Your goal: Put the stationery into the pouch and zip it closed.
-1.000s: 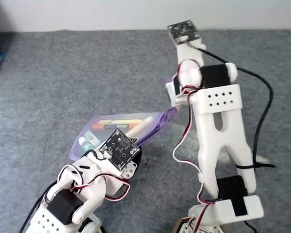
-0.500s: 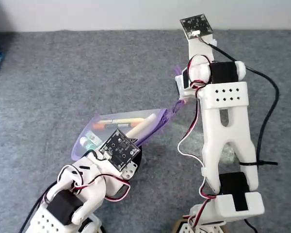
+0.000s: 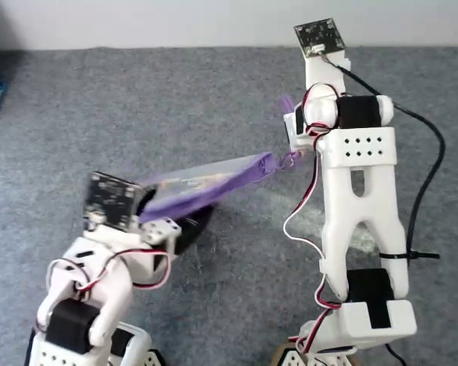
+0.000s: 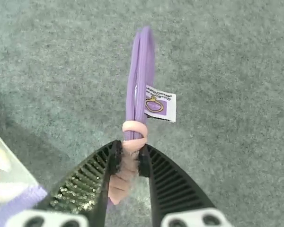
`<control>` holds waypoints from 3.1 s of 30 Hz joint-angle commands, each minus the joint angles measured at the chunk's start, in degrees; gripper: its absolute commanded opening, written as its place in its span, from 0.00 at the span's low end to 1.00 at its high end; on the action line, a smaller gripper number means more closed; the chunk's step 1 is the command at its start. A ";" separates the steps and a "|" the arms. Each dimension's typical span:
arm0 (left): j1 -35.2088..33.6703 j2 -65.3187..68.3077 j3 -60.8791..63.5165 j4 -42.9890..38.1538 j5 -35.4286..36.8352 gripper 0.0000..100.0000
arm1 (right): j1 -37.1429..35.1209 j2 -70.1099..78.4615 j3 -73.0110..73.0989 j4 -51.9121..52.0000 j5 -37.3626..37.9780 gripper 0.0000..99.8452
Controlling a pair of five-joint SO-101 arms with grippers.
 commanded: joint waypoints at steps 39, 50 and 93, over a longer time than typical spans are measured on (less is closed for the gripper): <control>-36.04 -0.79 -25.80 37.27 10.37 0.25 | 3.03 -35.21 17.05 19.38 -11.16 0.02; -35.96 -0.79 -19.74 34.29 10.55 0.01 | 11.30 -58.86 47.82 9.71 -11.34 0.03; -8.53 -24.62 38.81 8.35 0.26 0.01 | -8.13 -105.80 113.93 -11.56 -11.25 0.03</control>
